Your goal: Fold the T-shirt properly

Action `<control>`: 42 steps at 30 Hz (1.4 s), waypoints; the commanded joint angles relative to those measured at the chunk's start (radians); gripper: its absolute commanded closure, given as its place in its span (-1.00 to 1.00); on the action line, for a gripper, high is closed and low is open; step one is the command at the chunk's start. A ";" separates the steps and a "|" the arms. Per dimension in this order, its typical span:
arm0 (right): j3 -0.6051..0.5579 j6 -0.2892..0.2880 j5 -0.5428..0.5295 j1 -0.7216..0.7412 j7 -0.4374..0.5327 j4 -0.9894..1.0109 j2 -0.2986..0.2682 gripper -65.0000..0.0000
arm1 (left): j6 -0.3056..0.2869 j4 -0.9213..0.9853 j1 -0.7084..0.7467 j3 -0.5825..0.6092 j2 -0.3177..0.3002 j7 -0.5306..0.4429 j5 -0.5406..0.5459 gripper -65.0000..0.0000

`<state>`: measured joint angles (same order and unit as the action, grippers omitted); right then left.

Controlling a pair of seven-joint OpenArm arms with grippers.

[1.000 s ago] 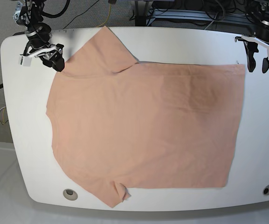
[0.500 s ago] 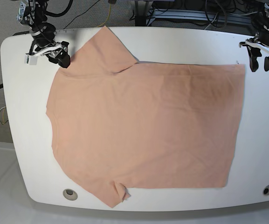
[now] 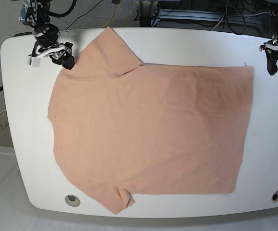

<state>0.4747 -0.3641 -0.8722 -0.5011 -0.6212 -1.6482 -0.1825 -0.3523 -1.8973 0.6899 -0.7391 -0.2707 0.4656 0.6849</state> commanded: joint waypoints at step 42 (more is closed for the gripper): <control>-0.114 -0.009 0.023 0.056 -0.009 0.005 0.030 0.98 | -0.015 0.085 -0.012 0.019 -0.017 0.013 0.046 -0.01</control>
<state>0.3538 -0.3634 -0.8021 -0.4419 -0.6415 -1.6382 -0.1436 -0.3672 -1.7996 0.6701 -0.6994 -0.2726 0.4976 0.7116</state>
